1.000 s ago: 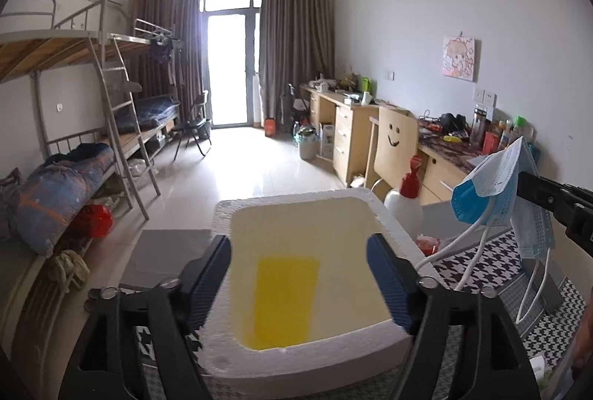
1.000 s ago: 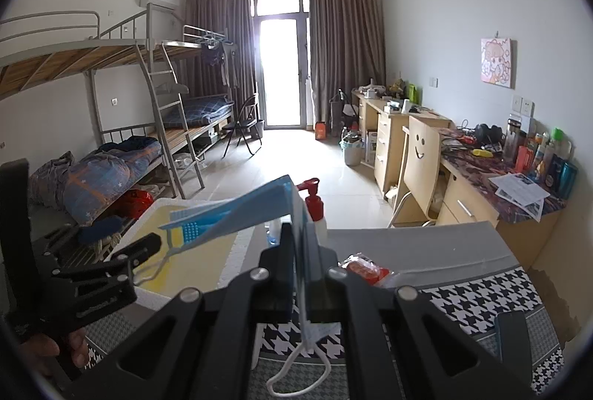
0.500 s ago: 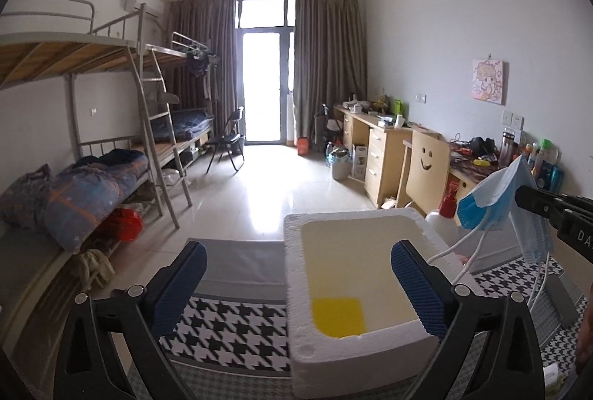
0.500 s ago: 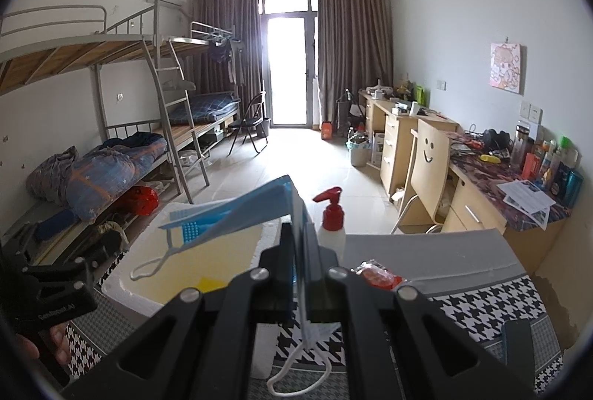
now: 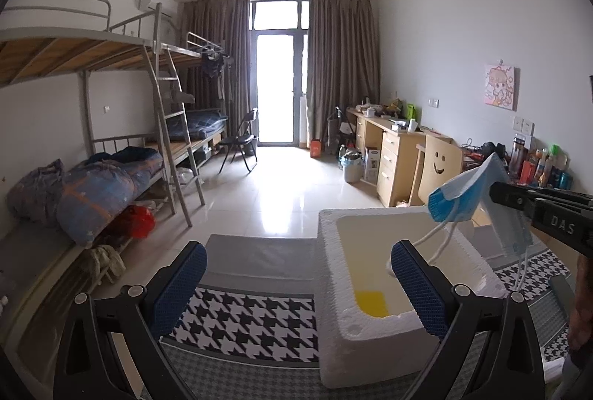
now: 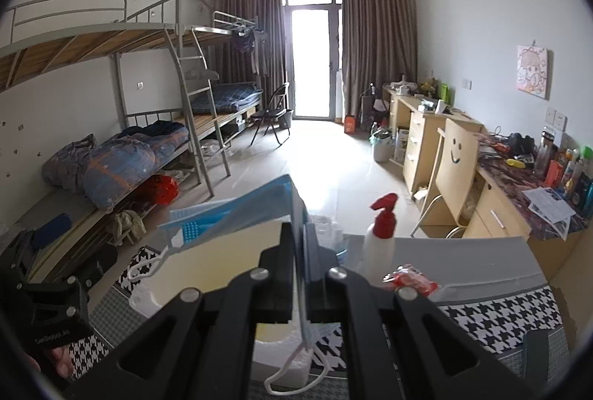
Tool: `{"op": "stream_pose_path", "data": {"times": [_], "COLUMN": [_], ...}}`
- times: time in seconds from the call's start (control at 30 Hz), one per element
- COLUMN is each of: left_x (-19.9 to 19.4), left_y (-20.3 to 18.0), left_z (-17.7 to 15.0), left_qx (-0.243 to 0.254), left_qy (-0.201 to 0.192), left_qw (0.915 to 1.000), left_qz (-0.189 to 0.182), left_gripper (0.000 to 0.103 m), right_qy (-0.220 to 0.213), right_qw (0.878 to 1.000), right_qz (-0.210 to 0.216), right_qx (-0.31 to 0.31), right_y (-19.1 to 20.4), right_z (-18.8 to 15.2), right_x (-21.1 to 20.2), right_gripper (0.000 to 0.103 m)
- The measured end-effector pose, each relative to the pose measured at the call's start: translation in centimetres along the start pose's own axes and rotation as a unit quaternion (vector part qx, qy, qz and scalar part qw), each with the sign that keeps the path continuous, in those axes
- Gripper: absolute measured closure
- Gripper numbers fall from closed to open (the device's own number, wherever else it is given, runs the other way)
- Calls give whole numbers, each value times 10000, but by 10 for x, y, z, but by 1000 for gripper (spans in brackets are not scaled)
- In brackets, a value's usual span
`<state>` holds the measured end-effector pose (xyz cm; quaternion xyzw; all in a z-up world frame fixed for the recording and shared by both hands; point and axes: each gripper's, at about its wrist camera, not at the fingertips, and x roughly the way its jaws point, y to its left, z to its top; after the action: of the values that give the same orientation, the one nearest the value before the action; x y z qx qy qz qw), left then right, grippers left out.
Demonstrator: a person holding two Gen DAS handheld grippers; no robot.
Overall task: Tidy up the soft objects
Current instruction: 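Open the left tool to drop the yellow net into the foam box, then lower the blue mask into the foam box and open the right tool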
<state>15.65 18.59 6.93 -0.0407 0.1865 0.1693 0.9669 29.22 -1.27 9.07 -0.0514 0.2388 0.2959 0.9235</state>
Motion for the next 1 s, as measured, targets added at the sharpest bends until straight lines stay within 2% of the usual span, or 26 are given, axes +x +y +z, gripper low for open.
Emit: {"op": "stream_pose_path", "data": {"times": [0.67,1.0], "left_x": [-3,-5], "left_y": [19,25], "left_z": [-7,-8], "left_qx": [-107,-147], "left_qy": [43,90], "left_qw": [9999,9998], "left_qz": [106,98], "left_gripper": [2,2], "right_qy": [612,905], "right_qw": [9975,9951], "right_qz": [358,397], "right_qx": [-58,-65], "right_y": [21,26], "right_z": [-2,-3], "right_x": [39,55], "right_gripper": [97,96]}}
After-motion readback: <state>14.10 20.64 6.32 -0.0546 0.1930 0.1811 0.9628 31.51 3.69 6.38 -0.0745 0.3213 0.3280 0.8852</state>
